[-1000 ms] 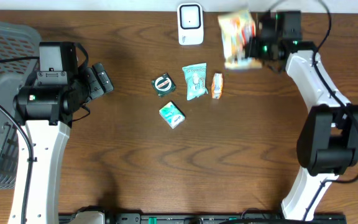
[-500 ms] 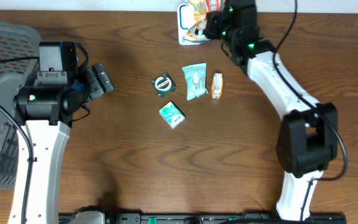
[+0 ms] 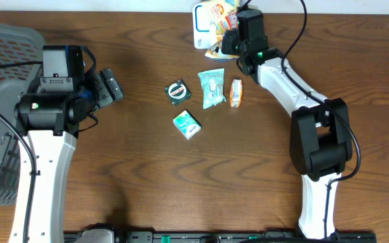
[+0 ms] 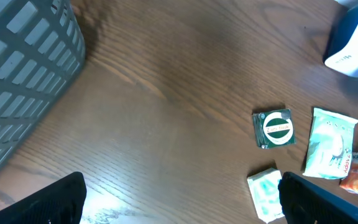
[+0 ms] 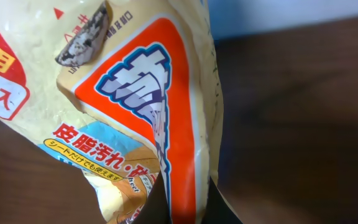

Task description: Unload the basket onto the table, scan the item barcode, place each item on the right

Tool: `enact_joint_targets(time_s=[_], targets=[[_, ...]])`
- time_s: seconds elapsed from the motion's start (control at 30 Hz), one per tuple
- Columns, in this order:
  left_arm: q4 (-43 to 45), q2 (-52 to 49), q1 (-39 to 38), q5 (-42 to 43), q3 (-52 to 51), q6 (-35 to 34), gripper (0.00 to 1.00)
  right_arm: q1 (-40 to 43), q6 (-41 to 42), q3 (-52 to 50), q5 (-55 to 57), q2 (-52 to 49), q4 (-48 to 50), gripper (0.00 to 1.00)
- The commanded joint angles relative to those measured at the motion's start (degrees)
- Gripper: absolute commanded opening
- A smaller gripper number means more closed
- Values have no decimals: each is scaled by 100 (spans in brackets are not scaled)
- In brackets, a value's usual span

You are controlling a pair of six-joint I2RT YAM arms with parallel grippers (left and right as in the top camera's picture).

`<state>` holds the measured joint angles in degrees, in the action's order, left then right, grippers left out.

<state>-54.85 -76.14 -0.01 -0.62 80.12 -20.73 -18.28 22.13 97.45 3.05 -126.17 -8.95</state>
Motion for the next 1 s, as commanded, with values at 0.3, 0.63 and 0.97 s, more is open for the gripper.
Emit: enact_joint_targets(time_s=[0.3,0.63,0.97], targets=[[2,7,26,-94,-2,37,98,13,9,463,90,190,-693,1],[2,7,26,-94,-2,35,98,785,-302,2031,595,275,-2680,1],[2,7,26,-94,-2,37,98,2581,-356,2146,2708,245,-4262,6]])
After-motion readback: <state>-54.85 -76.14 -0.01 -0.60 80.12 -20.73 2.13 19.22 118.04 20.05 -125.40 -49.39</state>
